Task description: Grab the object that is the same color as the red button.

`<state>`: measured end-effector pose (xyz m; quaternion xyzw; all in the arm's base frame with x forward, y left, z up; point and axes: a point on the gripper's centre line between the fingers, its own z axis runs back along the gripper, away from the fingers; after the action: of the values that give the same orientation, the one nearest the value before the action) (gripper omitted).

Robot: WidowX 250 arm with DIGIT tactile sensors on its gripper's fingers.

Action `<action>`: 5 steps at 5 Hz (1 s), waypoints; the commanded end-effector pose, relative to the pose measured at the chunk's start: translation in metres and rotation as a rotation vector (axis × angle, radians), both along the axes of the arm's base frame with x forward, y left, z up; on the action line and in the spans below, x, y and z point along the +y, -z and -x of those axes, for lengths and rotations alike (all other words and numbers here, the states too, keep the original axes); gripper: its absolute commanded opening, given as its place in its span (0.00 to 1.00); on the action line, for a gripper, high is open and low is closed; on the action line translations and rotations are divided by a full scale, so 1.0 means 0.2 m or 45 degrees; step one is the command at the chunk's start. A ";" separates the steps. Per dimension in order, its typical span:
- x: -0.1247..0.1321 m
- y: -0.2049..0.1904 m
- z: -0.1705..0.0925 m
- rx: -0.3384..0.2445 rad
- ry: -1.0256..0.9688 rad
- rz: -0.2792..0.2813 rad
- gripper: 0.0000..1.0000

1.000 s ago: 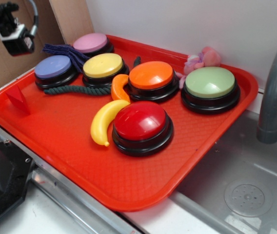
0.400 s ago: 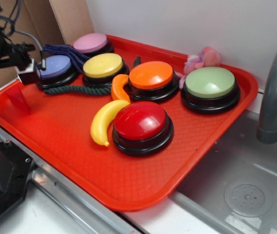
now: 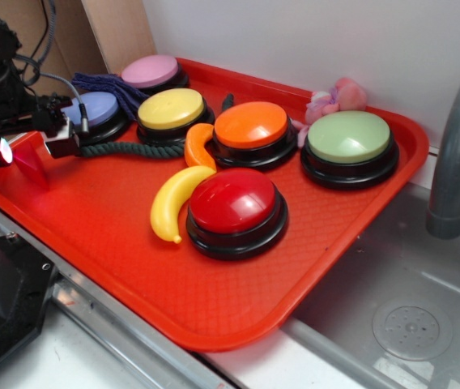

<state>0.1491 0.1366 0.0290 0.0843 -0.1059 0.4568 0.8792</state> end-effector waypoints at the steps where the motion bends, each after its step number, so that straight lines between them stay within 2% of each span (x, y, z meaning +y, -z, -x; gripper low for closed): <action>1: 0.01 0.01 0.01 -0.084 0.039 0.006 0.22; 2: 0.02 0.03 0.01 -0.067 0.051 0.019 0.14; 3: 0.02 0.04 0.01 -0.072 0.042 0.017 0.13; 4: -0.05 -0.12 -0.04 -0.067 0.147 -0.098 0.01; 5: -0.17 -0.37 -0.10 -0.109 0.269 -0.038 0.00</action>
<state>0.1676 0.0982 0.0884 0.0685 -0.1409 0.3675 0.9167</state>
